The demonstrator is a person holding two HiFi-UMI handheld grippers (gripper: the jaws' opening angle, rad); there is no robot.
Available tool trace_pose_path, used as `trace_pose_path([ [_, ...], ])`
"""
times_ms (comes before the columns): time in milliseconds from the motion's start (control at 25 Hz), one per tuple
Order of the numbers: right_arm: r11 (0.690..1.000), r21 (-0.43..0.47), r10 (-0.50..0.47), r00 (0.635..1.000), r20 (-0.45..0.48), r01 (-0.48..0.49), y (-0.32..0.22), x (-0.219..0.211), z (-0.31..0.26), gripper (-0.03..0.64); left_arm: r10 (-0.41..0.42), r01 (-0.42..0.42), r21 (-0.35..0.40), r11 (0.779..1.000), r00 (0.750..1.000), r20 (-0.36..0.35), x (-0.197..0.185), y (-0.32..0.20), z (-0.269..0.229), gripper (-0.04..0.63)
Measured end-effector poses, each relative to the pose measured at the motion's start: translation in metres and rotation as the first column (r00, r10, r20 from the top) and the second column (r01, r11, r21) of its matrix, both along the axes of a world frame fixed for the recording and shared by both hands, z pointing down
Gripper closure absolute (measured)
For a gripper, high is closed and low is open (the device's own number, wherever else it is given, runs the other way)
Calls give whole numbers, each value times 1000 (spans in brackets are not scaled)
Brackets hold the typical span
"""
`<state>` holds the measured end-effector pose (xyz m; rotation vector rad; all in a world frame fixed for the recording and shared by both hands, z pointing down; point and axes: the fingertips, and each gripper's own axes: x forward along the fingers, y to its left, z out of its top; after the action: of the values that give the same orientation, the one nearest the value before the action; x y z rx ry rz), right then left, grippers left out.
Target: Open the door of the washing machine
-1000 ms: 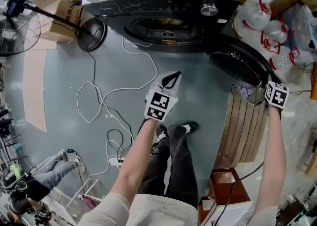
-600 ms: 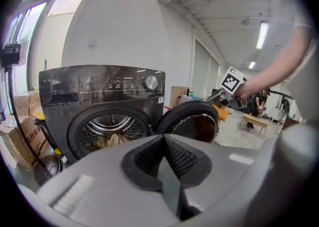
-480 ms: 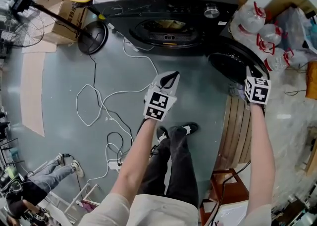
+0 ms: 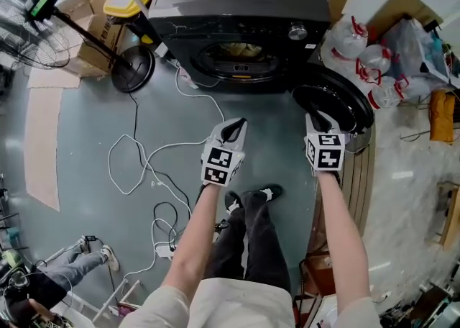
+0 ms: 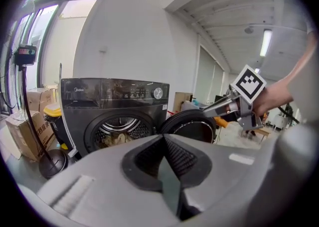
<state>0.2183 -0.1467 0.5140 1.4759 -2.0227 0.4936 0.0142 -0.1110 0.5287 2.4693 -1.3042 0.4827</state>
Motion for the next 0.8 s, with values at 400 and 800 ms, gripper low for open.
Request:
trace_pose_path([
  [400,999,26,19,998,64,-21,67,-52,-55,563,-12,12,-2,1000,999,-39,-17,59,-54,538],
  [800,997,76,21,987,157,-33,135,-85,-109,565,-107,106,-18,994,990,-93,-44,114,-120,538],
])
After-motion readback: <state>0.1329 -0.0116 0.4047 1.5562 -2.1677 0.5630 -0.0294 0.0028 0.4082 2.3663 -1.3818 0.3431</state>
